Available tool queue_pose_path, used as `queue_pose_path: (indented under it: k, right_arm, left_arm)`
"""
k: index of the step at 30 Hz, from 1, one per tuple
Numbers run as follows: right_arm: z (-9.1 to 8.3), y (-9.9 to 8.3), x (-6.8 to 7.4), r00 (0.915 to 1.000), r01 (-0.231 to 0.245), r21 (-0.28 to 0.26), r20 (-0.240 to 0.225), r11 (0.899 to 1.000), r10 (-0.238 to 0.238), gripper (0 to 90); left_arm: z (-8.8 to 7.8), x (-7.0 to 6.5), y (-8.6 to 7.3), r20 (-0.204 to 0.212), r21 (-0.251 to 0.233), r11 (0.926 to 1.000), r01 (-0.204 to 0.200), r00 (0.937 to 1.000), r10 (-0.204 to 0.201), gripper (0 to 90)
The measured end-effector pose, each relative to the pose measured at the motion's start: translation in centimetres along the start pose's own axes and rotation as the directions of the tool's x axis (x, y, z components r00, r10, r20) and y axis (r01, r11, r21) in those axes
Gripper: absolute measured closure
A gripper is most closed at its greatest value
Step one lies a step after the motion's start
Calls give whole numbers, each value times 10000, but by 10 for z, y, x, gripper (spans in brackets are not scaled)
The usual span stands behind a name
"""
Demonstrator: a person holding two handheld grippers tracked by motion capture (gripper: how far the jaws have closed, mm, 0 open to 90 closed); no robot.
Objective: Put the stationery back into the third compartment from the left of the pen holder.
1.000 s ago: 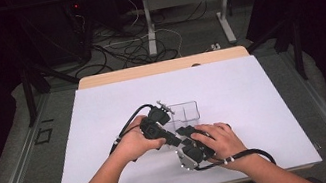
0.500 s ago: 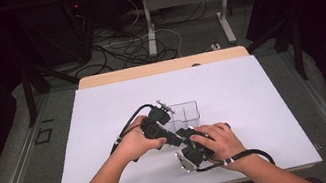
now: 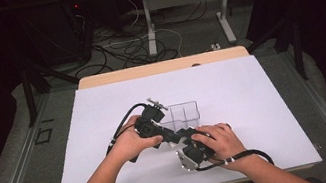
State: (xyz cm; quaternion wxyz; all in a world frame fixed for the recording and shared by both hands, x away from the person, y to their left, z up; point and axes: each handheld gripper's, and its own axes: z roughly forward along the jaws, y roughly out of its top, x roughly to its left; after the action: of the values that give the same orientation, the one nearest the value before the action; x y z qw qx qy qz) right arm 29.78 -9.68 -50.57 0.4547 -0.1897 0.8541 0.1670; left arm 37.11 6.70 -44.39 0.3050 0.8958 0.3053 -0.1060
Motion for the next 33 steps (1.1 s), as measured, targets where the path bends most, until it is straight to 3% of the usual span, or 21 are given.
queue_pose_path:
  k: [7,11,16,21,23,24,25,30,32,33]
  right_arm:
    - [0,-4,-1,9997,-234,30,-11,9997,234,698]
    - [-1,-6,-2,9989,-408,-119,220,9991,410,698]
    - [-1,-9,-4,9966,-773,-313,262,9965,781,698]
    - [-2,-14,-9,9921,-1203,-524,301,9914,1219,698]
    - [-8,-15,-15,9903,-1383,127,-95,9903,1385,698]
    - [-11,-16,-18,9895,-1414,378,-255,9892,1424,698]
    - [-3,-19,-16,9849,-1660,-673,389,9838,1688,698]
    - [-5,-29,-25,9548,-2934,-926,200,9515,2964,698]
    - [-5,-33,-29,9439,-3260,-1191,134,9378,3298,698]
    - [-5,-35,-29,9299,-3641,-1154,110,9242,3677,698]
  left_arm:
    - [-12,6,-6,-227,-425,9989,180,9996,-190,562]
    - [-18,13,-12,-430,-673,9974,255,9987,-284,537]
    - [-26,22,-20,-908,-1047,9941,283,9952,-378,510]
    - [-33,32,-29,-1756,-1390,9898,-304,9844,56,471]
    - [-36,35,-32,-2155,-1492,9873,-544,9763,212,452]
    - [-36,36,-34,-2206,-1517,9870,-530,9752,184,448]
    - [-37,37,-35,-2348,-1511,9865,-624,9717,255,443]
    - [-35,42,-43,-2815,-1669,9825,-832,9590,334,405]
    - [-35,44,-47,-2893,-1666,9828,-799,9568,288,396]
    - [-35,45,-48,-2953,-1729,9824,-709,9553,169,396]
